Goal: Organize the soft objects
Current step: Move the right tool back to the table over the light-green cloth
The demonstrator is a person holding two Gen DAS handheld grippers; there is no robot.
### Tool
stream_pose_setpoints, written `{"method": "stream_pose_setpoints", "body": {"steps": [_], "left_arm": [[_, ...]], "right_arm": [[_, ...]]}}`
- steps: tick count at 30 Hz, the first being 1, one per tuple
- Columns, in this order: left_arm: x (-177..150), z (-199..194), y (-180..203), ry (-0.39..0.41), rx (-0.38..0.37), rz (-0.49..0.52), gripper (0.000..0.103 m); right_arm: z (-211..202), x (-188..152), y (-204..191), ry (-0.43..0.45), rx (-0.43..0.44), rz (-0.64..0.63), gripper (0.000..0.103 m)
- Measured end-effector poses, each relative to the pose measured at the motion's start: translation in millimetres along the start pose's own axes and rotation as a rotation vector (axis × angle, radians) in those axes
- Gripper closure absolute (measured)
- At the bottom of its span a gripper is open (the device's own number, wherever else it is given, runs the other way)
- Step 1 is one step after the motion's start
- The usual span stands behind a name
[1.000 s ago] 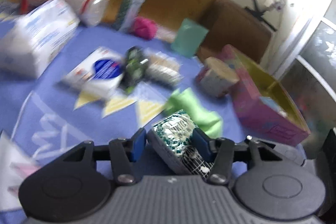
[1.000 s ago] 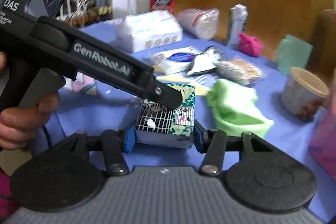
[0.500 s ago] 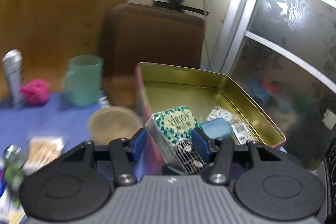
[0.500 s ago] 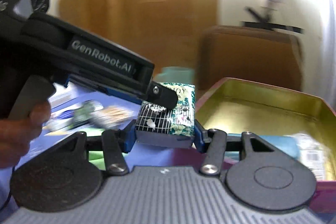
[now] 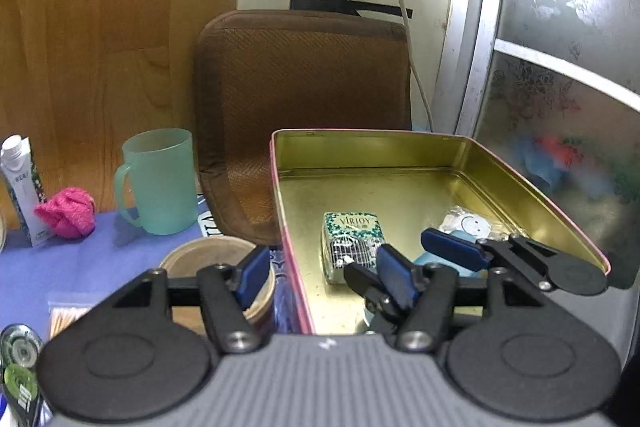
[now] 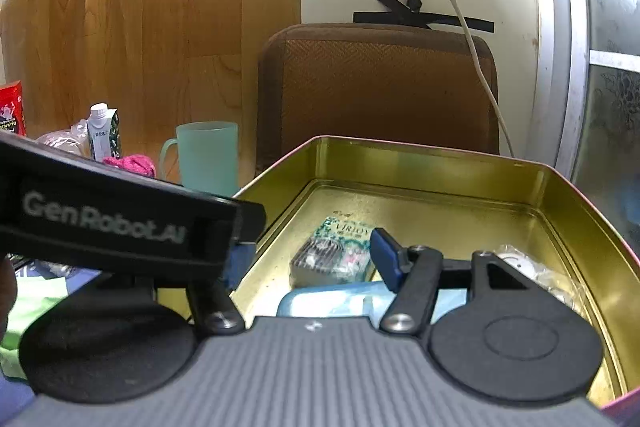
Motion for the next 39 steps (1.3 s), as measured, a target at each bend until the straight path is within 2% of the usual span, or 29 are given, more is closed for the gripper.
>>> {"method": "stream_pose_setpoints", "body": {"steps": [6, 10, 12, 16, 20, 24, 29, 34, 39], "left_arm": [[3, -26, -20, 0.026, -0.020, -0.077, 0.041], [-1, -53, -53, 0.053, -0.005, -0.130, 0.041], [-5, -67, -77, 0.066, 0.019, -0.158, 0.041], [-16, -90, -133, 0.089, 0.123, -0.222, 0.040], [-32, -109, -190, 0.088, 0.210, -0.327, 0.040], [-49, -120, -227, 0.072, 0.258, -0.389, 0.040], [-64, -126, -237, 0.069, 0.245, -0.392, 0.040], [-69, -124, -224, 0.074, 0.214, -0.347, 0.038], [-79, -117, -213, 0.092, 0.274, -0.259, 0.036]], "right_arm": [[-8, 10, -5, 0.032, 0.017, 0.013, 0.037], [-16, 20, -20, 0.057, 0.048, -0.001, 0.037], [-20, 26, -34, 0.070, 0.075, -0.022, 0.037], [-24, 33, -70, 0.086, 0.154, -0.079, 0.037], [-22, 36, -110, 0.070, 0.259, -0.124, 0.037], [-20, 34, -142, 0.042, 0.337, -0.147, 0.037], [-20, 27, -169, -0.019, 0.411, -0.174, 0.037], [-7, 5, -188, -0.146, 0.481, -0.169, 0.035], [-12, -2, -193, -0.123, 0.463, -0.175, 0.034]]}}
Point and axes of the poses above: each gripper's, at about its wrist camera, not at the fingertips, and z roughly the way its jaws point, y to its right, x to its top, the point moved 7 cm from there along z, roughly the way its jaws point, and after that the axes turned 15 degrees about -z, right-handed, at the moved point
